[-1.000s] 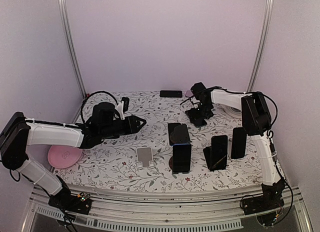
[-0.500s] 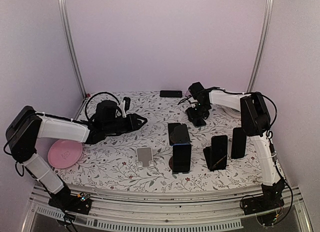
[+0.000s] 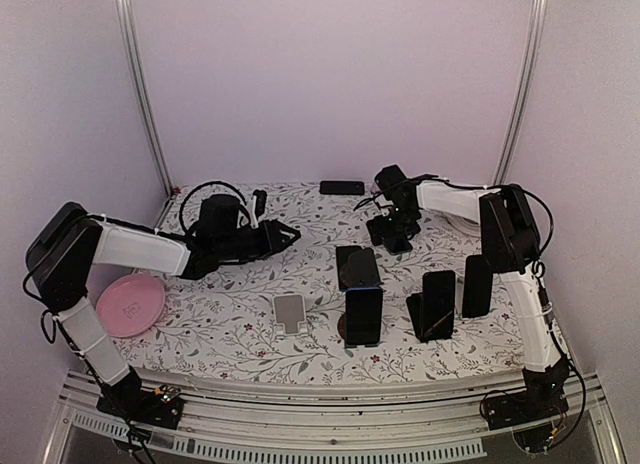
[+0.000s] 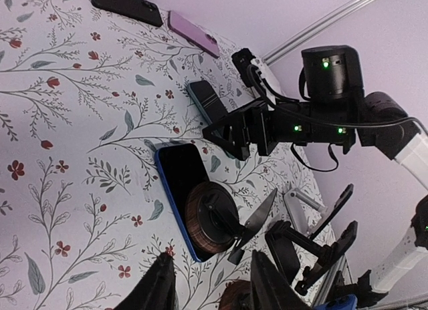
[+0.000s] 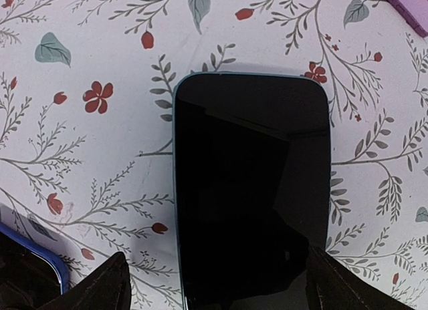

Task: Place the phone on the phone stand
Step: Pick up the phone at the center of the board.

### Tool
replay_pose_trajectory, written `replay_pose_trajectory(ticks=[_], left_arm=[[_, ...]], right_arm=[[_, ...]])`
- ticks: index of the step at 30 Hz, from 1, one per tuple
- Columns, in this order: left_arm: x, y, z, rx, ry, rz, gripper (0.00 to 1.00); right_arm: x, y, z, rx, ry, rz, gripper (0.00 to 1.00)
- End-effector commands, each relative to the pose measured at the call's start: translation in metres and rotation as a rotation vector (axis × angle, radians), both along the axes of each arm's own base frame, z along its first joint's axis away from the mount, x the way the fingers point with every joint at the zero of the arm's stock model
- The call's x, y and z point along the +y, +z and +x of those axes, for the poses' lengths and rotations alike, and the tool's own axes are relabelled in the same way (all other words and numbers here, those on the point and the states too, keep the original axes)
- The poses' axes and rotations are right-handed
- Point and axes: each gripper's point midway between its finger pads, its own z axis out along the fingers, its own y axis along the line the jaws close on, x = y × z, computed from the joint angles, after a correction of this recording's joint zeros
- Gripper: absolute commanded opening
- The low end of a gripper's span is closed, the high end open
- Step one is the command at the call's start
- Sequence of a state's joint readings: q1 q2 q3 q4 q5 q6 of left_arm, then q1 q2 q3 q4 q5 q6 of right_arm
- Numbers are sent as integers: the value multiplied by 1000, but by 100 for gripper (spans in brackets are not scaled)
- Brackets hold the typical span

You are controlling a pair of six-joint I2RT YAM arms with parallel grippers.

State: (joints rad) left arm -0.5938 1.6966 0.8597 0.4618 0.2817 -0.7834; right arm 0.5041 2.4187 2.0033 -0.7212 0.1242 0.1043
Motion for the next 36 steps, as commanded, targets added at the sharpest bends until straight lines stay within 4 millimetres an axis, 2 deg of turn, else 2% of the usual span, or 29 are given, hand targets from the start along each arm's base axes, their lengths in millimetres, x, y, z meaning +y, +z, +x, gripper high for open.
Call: replay_pose_trajectory(ticks=[1, 14, 19, 21, 25, 28, 36], left_arm=[[2, 5, 4, -16, 1, -25, 39], [5, 0, 1, -4, 3, -31, 39], [3, 1, 3, -2, -2, -44, 39], [1, 0, 4, 4, -6, -50, 39], [-2, 0, 7, 10, -9, -63, 39], [-3, -2, 11, 15, -5, -68, 39], [-10, -4, 22, 38, -10, -133, 39]], right_arm=[[-19, -7, -6, 56, -22, -2, 92], [-29, -20, -10, 89, -35, -1, 90], [-31, -24, -13, 90, -39, -43, 83], [-27, -26, -15, 96, -28, -41, 76], [-17, -28, -17, 103, -10, -26, 74], [-10, -23, -16, 93, -2, -12, 73], [6, 18, -10, 27, 11, 82, 73]])
